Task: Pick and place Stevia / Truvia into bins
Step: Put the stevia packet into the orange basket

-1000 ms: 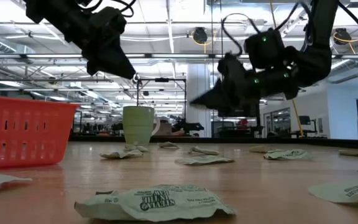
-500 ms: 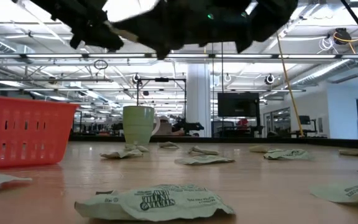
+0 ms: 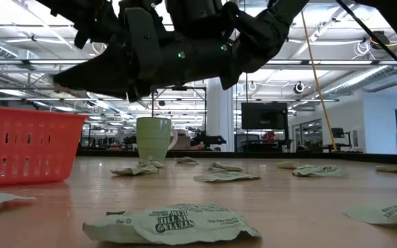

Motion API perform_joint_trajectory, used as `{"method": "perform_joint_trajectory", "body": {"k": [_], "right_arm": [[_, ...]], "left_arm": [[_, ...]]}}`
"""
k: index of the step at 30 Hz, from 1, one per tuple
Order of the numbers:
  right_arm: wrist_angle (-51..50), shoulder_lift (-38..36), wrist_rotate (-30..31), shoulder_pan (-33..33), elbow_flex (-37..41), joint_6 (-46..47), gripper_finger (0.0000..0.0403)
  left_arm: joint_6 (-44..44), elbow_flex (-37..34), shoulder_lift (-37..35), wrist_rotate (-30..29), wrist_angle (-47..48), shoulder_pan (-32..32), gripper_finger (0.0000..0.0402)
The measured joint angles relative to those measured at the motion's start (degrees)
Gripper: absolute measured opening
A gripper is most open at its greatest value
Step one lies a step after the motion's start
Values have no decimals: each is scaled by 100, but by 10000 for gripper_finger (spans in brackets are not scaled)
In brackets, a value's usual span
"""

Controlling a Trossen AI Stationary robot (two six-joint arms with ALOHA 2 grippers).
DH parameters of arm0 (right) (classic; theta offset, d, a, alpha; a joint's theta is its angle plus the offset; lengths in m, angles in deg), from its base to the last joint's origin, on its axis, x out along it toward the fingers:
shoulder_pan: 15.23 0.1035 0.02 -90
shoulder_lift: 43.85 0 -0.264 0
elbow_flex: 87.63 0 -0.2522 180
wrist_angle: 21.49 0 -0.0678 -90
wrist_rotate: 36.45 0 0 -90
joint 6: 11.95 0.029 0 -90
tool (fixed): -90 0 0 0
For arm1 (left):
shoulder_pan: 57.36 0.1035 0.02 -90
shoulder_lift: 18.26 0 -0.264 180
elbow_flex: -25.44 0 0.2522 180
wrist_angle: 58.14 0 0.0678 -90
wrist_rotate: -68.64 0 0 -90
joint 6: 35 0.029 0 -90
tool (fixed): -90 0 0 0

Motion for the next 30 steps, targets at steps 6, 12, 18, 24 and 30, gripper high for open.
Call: {"method": "perform_joint_trajectory", "body": {"k": [6,12,18,24,30], "right_arm": [[-73,2,-3,37,-4,-17,116],[-473,-197,0,31,18,-239,150],[-1977,-801,50,-9,14,-597,150],[-4024,-1502,1304,-29,14,-661,147],[-6765,-2551,2498,-31,16,64,146]], "left_arm": [[-11,0,41,19,25,2,93],[-249,0,41,849,269,-3,93],[-362,0,195,1730,762,-42,93],[-407,3,850,1750,722,-218,93],[-26,2,1811,1778,681,-432,93]]}}
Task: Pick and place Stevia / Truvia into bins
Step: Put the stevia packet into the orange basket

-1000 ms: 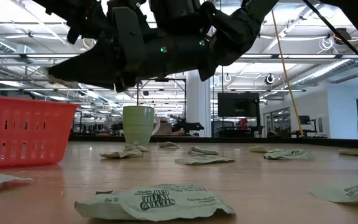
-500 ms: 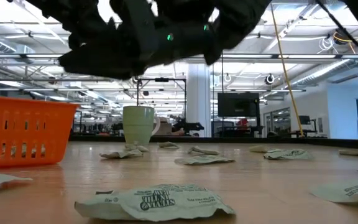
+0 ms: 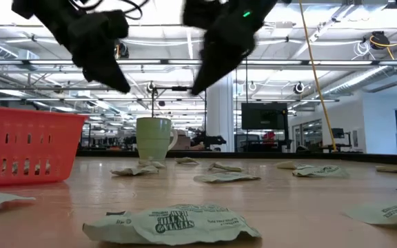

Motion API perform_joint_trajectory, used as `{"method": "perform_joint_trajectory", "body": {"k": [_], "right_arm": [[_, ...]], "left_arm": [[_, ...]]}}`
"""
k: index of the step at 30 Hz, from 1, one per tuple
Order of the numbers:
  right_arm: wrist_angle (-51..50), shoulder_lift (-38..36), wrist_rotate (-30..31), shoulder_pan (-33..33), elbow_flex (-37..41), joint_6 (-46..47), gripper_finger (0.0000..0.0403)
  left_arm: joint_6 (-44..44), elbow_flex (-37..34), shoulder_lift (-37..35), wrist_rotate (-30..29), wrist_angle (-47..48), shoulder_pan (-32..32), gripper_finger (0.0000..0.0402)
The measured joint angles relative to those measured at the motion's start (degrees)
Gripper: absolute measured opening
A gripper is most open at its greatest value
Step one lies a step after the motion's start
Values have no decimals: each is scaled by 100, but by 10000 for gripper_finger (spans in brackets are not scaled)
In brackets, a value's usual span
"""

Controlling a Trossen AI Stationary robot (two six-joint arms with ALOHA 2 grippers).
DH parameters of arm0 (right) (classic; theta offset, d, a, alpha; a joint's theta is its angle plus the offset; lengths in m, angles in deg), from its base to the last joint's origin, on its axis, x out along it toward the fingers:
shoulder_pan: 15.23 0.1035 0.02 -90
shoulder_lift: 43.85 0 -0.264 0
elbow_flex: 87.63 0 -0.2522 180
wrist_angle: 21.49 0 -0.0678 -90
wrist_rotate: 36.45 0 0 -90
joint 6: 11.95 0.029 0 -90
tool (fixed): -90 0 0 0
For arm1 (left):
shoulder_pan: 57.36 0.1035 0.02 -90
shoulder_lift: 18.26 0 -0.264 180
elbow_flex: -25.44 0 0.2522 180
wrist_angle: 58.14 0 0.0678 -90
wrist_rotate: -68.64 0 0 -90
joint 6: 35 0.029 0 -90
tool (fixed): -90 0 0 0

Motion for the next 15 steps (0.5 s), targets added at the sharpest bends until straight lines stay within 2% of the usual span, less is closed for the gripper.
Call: {"method": "perform_joint_trajectory", "body": {"k": [3,8,15], "right_arm": [[-622,-611,234,0,169,107,146],[-428,-1907,208,-16,1187,296,146],[1228,-3904,183,-16,3570,966,146]], "left_arm": [[69,0,555,277,-383,-93,93],[503,0,1522,792,-1575,-245,93],[1488,-1,2336,857,-2485,-322,93]]}}
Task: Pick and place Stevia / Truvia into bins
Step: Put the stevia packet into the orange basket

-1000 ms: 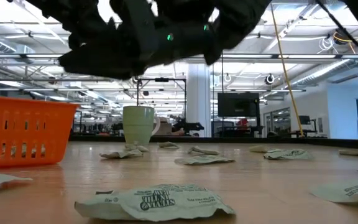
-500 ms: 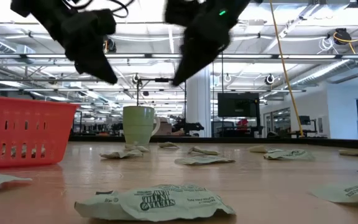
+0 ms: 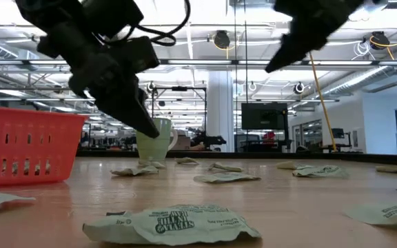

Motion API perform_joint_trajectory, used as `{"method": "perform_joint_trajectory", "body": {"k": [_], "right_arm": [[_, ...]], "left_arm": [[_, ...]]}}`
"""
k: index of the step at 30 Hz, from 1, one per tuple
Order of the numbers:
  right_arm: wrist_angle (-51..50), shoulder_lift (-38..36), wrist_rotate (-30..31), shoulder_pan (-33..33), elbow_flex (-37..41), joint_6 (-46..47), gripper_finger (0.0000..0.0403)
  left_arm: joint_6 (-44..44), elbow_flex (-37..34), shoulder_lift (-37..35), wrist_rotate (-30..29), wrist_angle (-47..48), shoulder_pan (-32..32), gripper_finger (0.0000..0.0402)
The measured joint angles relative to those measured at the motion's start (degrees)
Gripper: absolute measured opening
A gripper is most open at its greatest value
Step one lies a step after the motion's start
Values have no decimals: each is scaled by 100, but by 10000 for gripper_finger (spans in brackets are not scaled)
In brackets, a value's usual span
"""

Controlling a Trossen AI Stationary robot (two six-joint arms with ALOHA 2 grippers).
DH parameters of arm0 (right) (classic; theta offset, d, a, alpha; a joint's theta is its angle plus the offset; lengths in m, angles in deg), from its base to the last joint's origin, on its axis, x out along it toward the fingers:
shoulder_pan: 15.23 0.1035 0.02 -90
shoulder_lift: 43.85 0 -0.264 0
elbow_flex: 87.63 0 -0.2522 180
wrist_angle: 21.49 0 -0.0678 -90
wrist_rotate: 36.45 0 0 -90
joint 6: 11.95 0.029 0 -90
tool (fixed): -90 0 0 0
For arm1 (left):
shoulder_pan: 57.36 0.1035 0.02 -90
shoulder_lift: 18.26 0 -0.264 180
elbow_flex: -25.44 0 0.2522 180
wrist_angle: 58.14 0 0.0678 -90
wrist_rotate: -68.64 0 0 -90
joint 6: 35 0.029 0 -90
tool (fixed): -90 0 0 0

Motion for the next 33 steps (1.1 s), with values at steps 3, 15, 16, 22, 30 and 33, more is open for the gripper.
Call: {"method": "perform_joint_trajectory", "body": {"k": [3,15,16,22,30,33], "right_arm": [[750,-653,-2,-2,823,208,146],[1837,-1675,1,-2,1817,166,146],[1828,-1678,1,-2,1817,168,146],[1826,-1678,1,-2,1817,156,146],[2137,-1675,7,-2,1817,-414,146],[2259,-1673,7,-2,1817,-652,146]], "left_arm": [[454,-1,215,-140,-33,29,93],[661,-1,526,-640,14,157,92],[687,-1,488,-676,30,157,92],[746,-1,287,-744,34,157,92],[2047,7,143,-1045,308,232,92],[2691,199,141,-909,704,339,92]]}}
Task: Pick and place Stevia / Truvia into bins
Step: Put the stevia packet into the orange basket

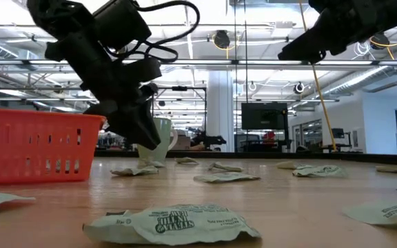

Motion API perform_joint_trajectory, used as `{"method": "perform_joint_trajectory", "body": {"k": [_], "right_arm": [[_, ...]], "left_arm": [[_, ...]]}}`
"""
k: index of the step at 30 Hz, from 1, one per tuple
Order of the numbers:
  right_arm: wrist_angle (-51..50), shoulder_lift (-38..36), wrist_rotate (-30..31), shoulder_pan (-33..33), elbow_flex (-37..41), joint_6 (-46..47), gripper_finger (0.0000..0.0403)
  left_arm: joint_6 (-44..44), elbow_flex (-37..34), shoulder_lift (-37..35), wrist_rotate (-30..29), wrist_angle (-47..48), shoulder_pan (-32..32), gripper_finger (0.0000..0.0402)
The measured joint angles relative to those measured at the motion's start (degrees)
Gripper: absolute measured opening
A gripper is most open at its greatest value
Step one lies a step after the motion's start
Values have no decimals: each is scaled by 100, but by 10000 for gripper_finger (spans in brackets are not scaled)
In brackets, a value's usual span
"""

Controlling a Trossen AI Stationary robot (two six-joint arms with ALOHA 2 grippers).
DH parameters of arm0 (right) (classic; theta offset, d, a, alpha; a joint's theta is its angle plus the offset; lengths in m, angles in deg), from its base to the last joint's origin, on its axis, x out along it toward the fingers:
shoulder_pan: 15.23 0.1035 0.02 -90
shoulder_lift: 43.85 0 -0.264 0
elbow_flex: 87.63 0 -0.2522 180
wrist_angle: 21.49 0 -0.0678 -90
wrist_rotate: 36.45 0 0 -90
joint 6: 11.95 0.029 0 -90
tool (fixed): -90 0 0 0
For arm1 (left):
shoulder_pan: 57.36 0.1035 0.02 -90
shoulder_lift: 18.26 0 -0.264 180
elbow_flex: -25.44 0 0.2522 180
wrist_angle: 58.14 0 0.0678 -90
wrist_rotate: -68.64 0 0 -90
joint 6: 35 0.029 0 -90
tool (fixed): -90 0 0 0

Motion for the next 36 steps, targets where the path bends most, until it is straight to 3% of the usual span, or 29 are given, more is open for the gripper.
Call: {"method": "perform_joint_trajectory", "body": {"k": [5,8,15,23,36], "right_arm": [[232,-2,6,-100,0,-241,146],[232,0,4,-212,0,-284,146],[212,16,6,-369,0,-269,146],[147,26,-2,-450,0,-313,146],[164,26,-4,-448,0,-440,146]], "left_arm": [[22,783,2,485,1734,209,92],[53,1022,2,482,2066,206,92],[-368,1057,232,565,2195,453,92],[-190,1058,747,535,1979,621,92],[-230,1059,758,515,1976,743,92]]}}
